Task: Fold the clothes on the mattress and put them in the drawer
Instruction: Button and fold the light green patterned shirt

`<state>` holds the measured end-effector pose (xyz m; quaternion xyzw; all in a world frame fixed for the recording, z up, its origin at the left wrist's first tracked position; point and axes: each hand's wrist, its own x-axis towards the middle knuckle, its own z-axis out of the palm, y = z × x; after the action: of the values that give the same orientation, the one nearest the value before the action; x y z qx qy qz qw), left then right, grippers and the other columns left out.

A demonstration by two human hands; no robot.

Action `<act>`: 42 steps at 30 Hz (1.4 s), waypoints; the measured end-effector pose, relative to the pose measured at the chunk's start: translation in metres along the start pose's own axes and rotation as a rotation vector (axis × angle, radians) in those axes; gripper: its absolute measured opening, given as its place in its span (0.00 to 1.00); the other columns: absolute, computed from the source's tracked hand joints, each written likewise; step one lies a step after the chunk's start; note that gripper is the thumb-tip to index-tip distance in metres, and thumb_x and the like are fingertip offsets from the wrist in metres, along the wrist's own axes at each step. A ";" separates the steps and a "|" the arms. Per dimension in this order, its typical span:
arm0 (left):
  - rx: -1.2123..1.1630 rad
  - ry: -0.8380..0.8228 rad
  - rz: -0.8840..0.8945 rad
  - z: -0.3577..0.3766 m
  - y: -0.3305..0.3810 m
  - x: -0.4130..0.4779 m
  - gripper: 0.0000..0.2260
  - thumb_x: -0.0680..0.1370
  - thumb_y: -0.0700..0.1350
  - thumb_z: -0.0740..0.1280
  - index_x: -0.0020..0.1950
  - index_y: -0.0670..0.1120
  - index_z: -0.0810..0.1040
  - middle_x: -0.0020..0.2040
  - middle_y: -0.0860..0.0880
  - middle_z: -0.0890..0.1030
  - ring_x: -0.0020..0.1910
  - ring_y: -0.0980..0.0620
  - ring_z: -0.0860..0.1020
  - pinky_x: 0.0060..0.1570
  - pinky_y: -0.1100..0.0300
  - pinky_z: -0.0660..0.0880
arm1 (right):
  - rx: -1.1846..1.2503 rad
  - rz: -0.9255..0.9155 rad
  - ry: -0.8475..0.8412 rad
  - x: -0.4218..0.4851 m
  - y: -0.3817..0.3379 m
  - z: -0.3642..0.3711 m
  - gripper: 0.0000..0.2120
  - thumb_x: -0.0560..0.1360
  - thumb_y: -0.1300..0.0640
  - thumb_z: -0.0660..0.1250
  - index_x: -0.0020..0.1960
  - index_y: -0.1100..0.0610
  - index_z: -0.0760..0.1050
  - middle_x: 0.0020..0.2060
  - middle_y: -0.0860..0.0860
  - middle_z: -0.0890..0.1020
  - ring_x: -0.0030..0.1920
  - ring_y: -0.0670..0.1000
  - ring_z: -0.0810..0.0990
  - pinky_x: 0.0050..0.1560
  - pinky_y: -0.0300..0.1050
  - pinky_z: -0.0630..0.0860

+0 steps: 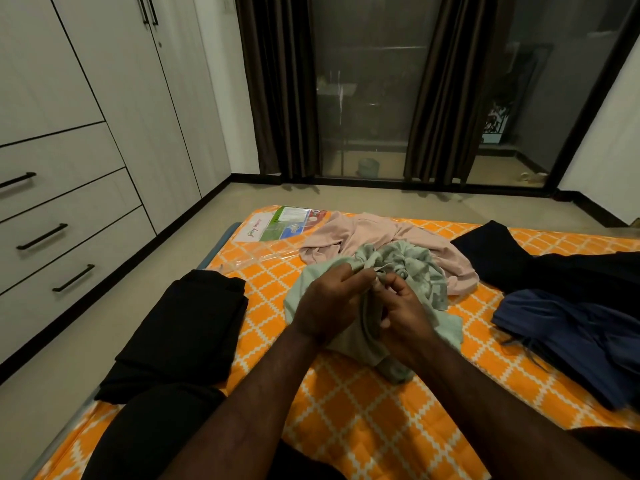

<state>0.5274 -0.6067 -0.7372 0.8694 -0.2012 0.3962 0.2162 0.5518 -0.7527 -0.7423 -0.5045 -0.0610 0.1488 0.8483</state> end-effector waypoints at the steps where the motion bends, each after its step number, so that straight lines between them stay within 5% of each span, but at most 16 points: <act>1: 0.007 -0.004 -0.039 0.001 0.002 0.000 0.08 0.81 0.42 0.64 0.59 0.50 0.74 0.41 0.46 0.72 0.35 0.51 0.69 0.29 0.56 0.68 | 0.021 0.004 -0.008 0.001 0.000 0.000 0.06 0.83 0.63 0.61 0.47 0.59 0.73 0.37 0.55 0.79 0.32 0.47 0.80 0.28 0.38 0.76; 4: -0.098 0.016 -0.174 0.006 0.006 0.000 0.07 0.82 0.46 0.62 0.59 0.50 0.76 0.46 0.46 0.74 0.42 0.50 0.73 0.35 0.53 0.72 | 0.140 0.030 -0.002 0.005 -0.001 -0.001 0.04 0.83 0.59 0.63 0.53 0.57 0.77 0.44 0.55 0.84 0.45 0.53 0.85 0.42 0.46 0.81; 10: -0.107 -0.166 -0.236 0.004 0.017 0.011 0.09 0.80 0.51 0.57 0.60 0.55 0.71 0.48 0.42 0.81 0.46 0.42 0.80 0.42 0.47 0.78 | 0.418 0.111 0.113 0.033 -0.016 0.002 0.07 0.82 0.59 0.66 0.59 0.57 0.80 0.51 0.56 0.86 0.53 0.56 0.86 0.60 0.57 0.81; 16: 0.083 -0.105 -0.429 -0.015 0.017 0.086 0.07 0.81 0.45 0.58 0.57 0.51 0.71 0.44 0.42 0.79 0.43 0.39 0.78 0.35 0.51 0.68 | 0.299 -0.076 0.089 0.086 -0.089 0.044 0.04 0.84 0.58 0.63 0.51 0.56 0.74 0.42 0.58 0.81 0.42 0.56 0.82 0.53 0.58 0.80; 20: 0.221 -0.049 -0.553 -0.046 0.048 0.150 0.12 0.81 0.41 0.59 0.64 0.47 0.68 0.48 0.41 0.80 0.46 0.39 0.79 0.39 0.51 0.72 | 0.071 -0.282 -0.057 0.103 -0.157 0.075 0.07 0.83 0.62 0.63 0.46 0.57 0.74 0.36 0.54 0.79 0.35 0.51 0.80 0.38 0.47 0.81; 24: 0.190 0.009 -0.563 -0.063 0.080 0.179 0.09 0.83 0.43 0.58 0.63 0.45 0.67 0.45 0.46 0.75 0.40 0.47 0.75 0.36 0.56 0.70 | -0.178 -0.375 -0.130 0.100 -0.192 0.088 0.04 0.81 0.60 0.68 0.49 0.59 0.76 0.39 0.55 0.79 0.38 0.52 0.79 0.40 0.49 0.80; 27: 0.125 -0.088 -0.658 -0.054 0.073 0.156 0.11 0.83 0.43 0.57 0.65 0.44 0.68 0.52 0.41 0.79 0.49 0.40 0.79 0.41 0.52 0.70 | -0.512 -0.201 -0.039 0.087 -0.173 0.069 0.05 0.80 0.60 0.70 0.52 0.63 0.80 0.39 0.57 0.85 0.37 0.53 0.84 0.35 0.43 0.81; 31: -0.183 -0.150 -0.922 -0.015 0.037 0.072 0.03 0.77 0.41 0.68 0.49 0.46 0.75 0.46 0.45 0.81 0.47 0.43 0.80 0.38 0.56 0.69 | -0.807 0.045 0.084 0.062 -0.113 0.004 0.04 0.79 0.57 0.73 0.47 0.58 0.84 0.36 0.56 0.84 0.28 0.48 0.78 0.27 0.36 0.72; 35: -0.730 -0.011 -1.256 0.012 0.031 -0.002 0.04 0.77 0.40 0.73 0.47 0.42 0.79 0.28 0.49 0.75 0.23 0.51 0.69 0.25 0.62 0.64 | -0.701 0.235 0.149 0.026 -0.071 -0.041 0.03 0.77 0.57 0.74 0.50 0.55 0.85 0.43 0.55 0.86 0.41 0.52 0.80 0.38 0.41 0.73; 38: -0.943 0.077 -1.323 0.023 0.031 -0.018 0.09 0.80 0.43 0.70 0.50 0.36 0.81 0.29 0.47 0.72 0.22 0.53 0.67 0.24 0.63 0.63 | -0.637 0.289 0.105 0.011 -0.058 -0.049 0.05 0.79 0.61 0.72 0.52 0.54 0.84 0.44 0.55 0.84 0.44 0.52 0.79 0.41 0.43 0.75; 42: -0.887 0.081 -1.233 0.028 0.031 -0.015 0.03 0.80 0.41 0.70 0.50 0.45 0.84 0.36 0.49 0.81 0.31 0.52 0.77 0.27 0.61 0.71 | -0.701 0.313 0.022 0.016 -0.056 -0.045 0.07 0.78 0.64 0.70 0.52 0.55 0.84 0.39 0.53 0.83 0.39 0.49 0.78 0.40 0.43 0.76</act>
<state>0.5190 -0.6448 -0.7584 0.6409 0.1887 0.1174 0.7347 0.5886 -0.8102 -0.7155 -0.7687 -0.0215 0.2412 0.5920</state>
